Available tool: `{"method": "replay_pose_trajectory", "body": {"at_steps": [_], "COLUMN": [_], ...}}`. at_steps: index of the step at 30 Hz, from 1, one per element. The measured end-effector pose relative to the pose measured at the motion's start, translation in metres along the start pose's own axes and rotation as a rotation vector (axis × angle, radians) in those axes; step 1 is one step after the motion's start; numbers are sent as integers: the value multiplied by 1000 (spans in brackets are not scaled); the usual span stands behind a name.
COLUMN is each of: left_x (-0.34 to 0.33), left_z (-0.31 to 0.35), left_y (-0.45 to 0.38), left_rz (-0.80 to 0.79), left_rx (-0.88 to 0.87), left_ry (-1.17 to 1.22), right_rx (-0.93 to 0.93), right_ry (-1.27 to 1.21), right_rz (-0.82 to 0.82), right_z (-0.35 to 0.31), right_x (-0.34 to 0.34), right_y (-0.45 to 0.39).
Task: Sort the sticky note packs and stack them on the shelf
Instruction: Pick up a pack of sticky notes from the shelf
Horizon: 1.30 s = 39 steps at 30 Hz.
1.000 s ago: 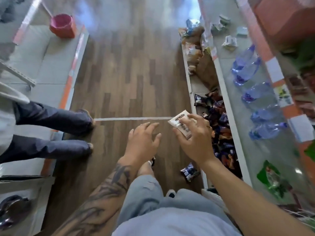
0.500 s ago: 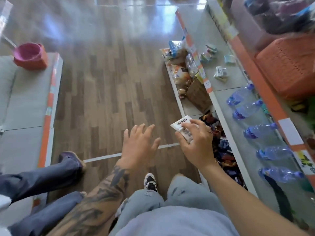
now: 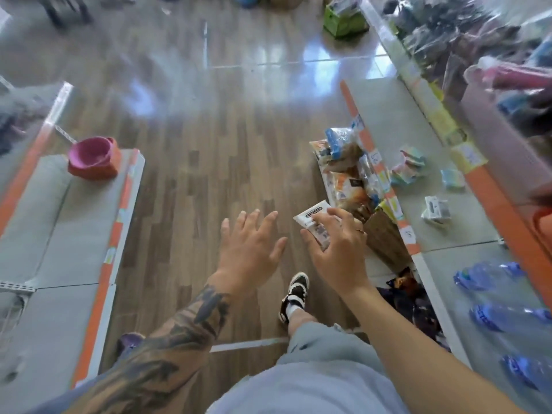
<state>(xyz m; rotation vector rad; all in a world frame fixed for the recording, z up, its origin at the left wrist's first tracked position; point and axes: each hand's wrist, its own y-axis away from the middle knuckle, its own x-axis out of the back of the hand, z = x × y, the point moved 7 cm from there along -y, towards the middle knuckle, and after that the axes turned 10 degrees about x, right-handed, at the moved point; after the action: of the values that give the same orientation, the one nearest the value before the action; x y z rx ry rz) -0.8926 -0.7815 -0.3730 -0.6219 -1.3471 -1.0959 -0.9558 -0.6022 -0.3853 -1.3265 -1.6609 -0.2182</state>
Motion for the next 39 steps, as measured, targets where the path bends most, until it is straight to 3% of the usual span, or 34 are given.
{"method": "replay_pose_trajectory", "body": {"at_steps": [11,17,29,39], "left_x": [80,124,270,439], "left_z": [56,98,228,335], "left_y": [-209,-301,-526,-635], "left_rz": [8,73,233,313], "left_rx": [-15,-146,-583,-1124], "left_ry": [47,81,238,333], "right_rx": [-12,-69,-111,-113], "right_ry": [-141,-82,135,303], "right_rz": [120,158,415,639], "right_z": [70,110,144,92], "right_x": [-23,-9,57,163], "right_y": [-224,-307,-541,-687]}}
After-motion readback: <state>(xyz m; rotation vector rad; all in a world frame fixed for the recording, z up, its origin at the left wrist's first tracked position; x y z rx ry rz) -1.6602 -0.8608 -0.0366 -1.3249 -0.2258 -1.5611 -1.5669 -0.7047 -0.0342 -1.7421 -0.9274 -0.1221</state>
